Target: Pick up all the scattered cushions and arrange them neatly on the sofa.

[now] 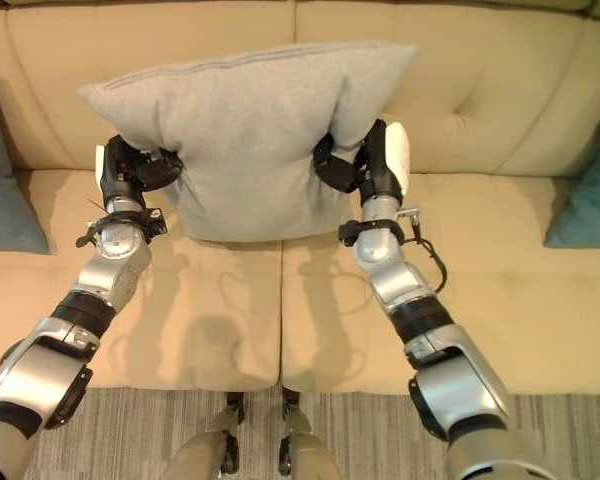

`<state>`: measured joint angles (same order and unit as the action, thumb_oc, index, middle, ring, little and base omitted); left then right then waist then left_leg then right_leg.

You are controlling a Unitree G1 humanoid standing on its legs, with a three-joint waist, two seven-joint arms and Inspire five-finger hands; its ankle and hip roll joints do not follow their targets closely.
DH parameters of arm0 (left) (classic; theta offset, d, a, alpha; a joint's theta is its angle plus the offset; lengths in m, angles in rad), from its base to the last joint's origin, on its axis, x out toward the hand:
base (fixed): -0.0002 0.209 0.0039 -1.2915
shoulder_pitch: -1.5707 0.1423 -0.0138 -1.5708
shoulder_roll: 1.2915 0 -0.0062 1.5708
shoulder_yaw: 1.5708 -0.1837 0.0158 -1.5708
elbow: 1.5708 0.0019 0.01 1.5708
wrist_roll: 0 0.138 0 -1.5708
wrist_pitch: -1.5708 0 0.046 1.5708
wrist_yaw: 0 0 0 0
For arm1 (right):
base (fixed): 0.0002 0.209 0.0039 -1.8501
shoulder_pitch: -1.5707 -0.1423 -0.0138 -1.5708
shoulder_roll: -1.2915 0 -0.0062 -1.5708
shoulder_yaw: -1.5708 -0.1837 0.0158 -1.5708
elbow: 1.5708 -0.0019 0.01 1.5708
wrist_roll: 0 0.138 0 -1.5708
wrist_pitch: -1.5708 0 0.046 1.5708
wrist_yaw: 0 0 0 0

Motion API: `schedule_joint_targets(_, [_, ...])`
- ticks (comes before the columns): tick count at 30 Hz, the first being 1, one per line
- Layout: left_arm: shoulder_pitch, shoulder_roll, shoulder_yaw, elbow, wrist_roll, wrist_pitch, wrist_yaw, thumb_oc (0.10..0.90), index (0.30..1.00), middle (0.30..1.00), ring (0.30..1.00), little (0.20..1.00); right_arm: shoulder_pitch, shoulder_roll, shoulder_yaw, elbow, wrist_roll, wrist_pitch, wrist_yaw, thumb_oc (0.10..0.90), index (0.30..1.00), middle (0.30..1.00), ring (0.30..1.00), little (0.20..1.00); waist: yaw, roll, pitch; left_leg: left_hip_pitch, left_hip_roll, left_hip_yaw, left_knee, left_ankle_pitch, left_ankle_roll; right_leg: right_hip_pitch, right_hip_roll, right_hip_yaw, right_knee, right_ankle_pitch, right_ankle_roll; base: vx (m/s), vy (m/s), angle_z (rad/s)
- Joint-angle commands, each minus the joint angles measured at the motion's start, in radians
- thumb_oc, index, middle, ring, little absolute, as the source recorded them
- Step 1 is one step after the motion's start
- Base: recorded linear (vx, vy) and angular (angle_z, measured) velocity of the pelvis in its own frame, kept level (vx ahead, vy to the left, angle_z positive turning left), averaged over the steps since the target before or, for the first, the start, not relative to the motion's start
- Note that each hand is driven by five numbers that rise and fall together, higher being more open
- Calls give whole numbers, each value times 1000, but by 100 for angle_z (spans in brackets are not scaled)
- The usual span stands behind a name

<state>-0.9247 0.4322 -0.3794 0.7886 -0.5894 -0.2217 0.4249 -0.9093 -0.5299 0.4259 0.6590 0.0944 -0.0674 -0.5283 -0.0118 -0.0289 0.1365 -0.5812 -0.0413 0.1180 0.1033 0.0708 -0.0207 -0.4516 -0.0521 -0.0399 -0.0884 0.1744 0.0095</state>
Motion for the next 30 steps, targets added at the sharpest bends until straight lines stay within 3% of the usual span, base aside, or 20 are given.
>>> schedule_joint_targets(1, [-250, -21, -99, 7, 13, -157, -59, 400, 300, 300, 300, 300, -202, 55, -24, -65, -5, -140, -55, 400, 300, 300, 300, 300, 14, 1, -100, 83, 31, -7, -191, 48, -86, -18, -3, -28, 8, -42, 168, 0, 0, 0])
schedule_joint_targets(4, [-315, -11, -145, 112, 14, -140, -114, 400, 300, 300, 300, 300, -259, 28, -3, 6, -1, -154, -56, 400, 300, 300, 300, 300, 3, 15, -100, 29, 32, -4, -191, 60, -94, -80, -4, -21, 9, -31, 171, -39, 14, -53])
schedule_joint_targets(11, [-372, -1, -157, 169, -7, -131, -138, 400, 300, 300, 300, 300, -321, -7, 26, 92, 33, -150, -52, 400, 300, 300, 300, 300, -7, 24, -106, -31, 31, 1, -191, 73, -101, -147, -8, -15, 3, -16, 182, -14, -3, 6])
schedule_joint_targets(12, [-372, 0, -153, 171, -8, -134, -136, 742, 813, 813, 813, 813, -324, -12, 31, 106, 36, -146, -50, 565, 547, 547, 547, 547, -8, 24, -104, -37, 30, 3, -191, 74, -101, -151, -9, -14, 2, -15, 183, -21, -3, 18])
schedule_joint_targets(13, [-370, 0, -148, 180, -16, -132, -137, 800, 900, 900, 900, 900, -326, -17, 37, 126, 44, -143, -42, 800, 900, 900, 900, 900, -8, 24, -103, -41, 30, 5, -191, 76, -102, -155, -10, -14, 1, -14, 183, -26, -13, -29])
schedule_joint_targets(20, [-372, 58, -108, 266, -74, -125, -144, 800, 900, 900, 900, 900, -396, -119, 118, 368, 124, -100, 29, 800, 900, 900, 900, 900, 3, 8, -107, -36, 28, -6, -191, 80, -114, -156, -5, -32, 1, -7, 185, -22, -36, -9])
schedule_joint_targets(26, [-300, 144, -76, 243, -65, -117, -159, 800, 900, 900, 900, 900, -327, -224, 93, 351, 142, -89, 53, 800, 900, 900, 900, 900, 9, -3, -109, 4, 26, -10, -191, 72, -117, -111, -1, -48, 1, -15, 185, -1, -29, 10])
schedule_joint_targets(30, [-128, 206, -30, 127, -2, -120, -172, 800, 900, 900, 900, 900, -133, -294, -2, 248, 142, -100, 94, 800, 900, 900, 900, 900, 14, -13, -110, 64, 29, -11, -191, 60, -118, -46, -2, -62, 1, -27, 186, 19, -18, 6])
